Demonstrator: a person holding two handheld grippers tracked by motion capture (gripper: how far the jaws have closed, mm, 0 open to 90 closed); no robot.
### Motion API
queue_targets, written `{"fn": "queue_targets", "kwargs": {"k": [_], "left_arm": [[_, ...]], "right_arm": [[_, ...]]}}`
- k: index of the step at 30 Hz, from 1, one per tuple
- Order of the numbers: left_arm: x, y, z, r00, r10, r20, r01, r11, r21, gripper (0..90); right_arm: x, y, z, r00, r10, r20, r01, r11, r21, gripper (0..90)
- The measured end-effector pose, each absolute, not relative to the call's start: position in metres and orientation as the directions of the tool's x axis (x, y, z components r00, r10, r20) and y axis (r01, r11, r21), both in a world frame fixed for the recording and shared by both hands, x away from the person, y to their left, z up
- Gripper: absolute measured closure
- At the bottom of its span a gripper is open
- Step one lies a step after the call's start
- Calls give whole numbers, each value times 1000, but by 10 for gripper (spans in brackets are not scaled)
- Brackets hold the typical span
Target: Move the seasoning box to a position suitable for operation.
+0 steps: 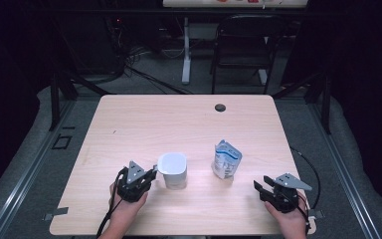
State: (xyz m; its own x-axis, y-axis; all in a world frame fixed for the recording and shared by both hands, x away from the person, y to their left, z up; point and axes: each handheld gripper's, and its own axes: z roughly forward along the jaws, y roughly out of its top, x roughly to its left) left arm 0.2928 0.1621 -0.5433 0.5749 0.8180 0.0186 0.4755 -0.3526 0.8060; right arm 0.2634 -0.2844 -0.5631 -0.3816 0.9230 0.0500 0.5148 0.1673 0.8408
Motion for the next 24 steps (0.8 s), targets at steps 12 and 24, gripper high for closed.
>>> {"fn": "queue_targets", "kwargs": {"k": [12, 24], "left_arm": [[271, 165, -542, 586, 810, 19, 476, -364, 801, 844], [259, 165, -544, 583, 813, 13, 474, -352, 807, 844]], "right_arm": [[263, -281, -564, -400, 915, 43, 514, 186, 837, 543], [262, -278, -566, -404, 914, 34, 520, 199, 831, 543]]}}
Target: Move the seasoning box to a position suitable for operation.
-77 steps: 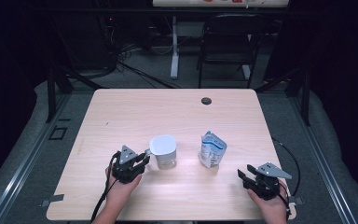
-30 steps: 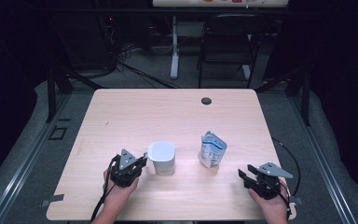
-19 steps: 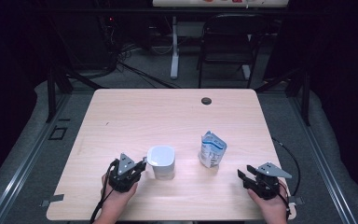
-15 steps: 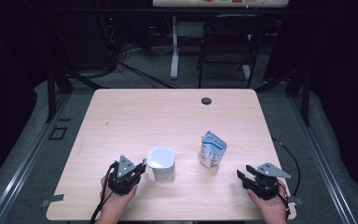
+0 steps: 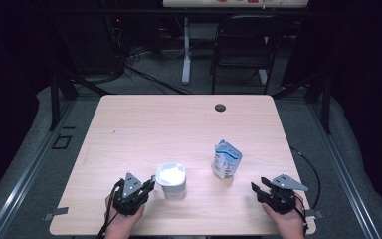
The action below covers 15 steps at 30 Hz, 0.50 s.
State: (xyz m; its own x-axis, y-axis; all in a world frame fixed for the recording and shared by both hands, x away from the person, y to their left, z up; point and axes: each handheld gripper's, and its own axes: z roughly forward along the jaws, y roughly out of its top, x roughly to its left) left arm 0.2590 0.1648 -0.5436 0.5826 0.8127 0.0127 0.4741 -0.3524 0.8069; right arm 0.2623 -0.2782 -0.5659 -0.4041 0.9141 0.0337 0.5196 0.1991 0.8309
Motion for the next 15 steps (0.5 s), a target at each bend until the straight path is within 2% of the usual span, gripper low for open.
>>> {"fn": "queue_targets", "kwargs": {"k": [15], "left_arm": [[254, 160, -543, 606, 796, 1, 475, -363, 802, 840]], "right_arm": [[262, -280, -567, -407, 913, 41, 523, 196, 829, 543]]}}
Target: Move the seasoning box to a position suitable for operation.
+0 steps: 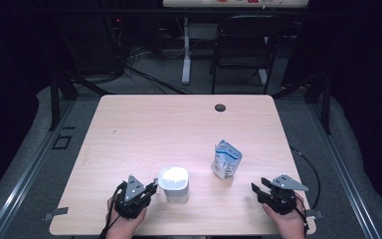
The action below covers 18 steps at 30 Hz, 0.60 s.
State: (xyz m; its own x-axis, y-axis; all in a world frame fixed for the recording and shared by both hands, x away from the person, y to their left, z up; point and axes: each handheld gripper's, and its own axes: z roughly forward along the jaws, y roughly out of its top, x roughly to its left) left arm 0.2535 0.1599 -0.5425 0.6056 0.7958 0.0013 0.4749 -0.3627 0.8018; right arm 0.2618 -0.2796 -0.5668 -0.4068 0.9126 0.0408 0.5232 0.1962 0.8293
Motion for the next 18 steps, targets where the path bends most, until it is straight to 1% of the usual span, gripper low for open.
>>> {"fn": "queue_targets", "kwargs": {"k": [3, 4, 6, 9, 18], "left_arm": [[255, 162, -542, 614, 789, -21, 486, -357, 798, 831], [255, 163, -541, 618, 785, -32, 488, -351, 800, 816], [255, 164, -539, 640, 767, -42, 483, -359, 799, 757], [253, 166, -537, 652, 756, -49, 471, -354, 808, 715], [250, 175, -521, 659, 750, -67, 445, -316, 838, 701]], "right_arm": [[262, -280, -567, -405, 913, 41, 526, 196, 827, 542], [262, -280, -566, -406, 913, 38, 527, 200, 826, 542], [262, -281, -566, -405, 914, 35, 526, 201, 826, 542], [262, -280, -566, -407, 913, 38, 525, 200, 827, 542], [262, -281, -566, -400, 916, 42, 523, 190, 831, 543]]}}
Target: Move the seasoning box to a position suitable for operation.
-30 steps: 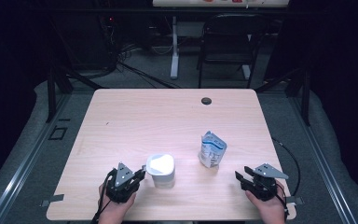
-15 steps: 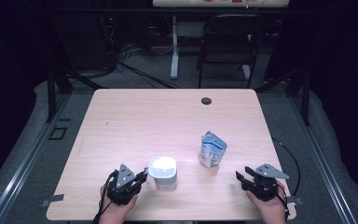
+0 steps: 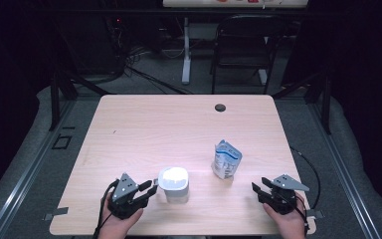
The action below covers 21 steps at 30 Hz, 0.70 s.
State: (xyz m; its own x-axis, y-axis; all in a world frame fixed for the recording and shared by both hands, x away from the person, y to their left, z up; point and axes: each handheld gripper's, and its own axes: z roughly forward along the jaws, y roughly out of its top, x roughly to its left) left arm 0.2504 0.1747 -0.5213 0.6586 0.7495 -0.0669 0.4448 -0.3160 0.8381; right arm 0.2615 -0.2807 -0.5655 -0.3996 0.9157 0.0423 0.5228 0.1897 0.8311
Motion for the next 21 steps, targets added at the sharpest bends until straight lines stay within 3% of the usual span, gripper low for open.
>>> {"fn": "queue_targets", "kwargs": {"k": [16, 21], "left_arm": [[256, 192, -504, 617, 778, -115, 458, -237, 856, 700], [258, 189, -499, 632, 767, -109, 450, -248, 858, 770]], "right_arm": [[264, -276, -565, -397, 917, 37, 532, 197, 823, 542], [264, -274, -565, -396, 917, 43, 525, 187, 830, 542]]}}
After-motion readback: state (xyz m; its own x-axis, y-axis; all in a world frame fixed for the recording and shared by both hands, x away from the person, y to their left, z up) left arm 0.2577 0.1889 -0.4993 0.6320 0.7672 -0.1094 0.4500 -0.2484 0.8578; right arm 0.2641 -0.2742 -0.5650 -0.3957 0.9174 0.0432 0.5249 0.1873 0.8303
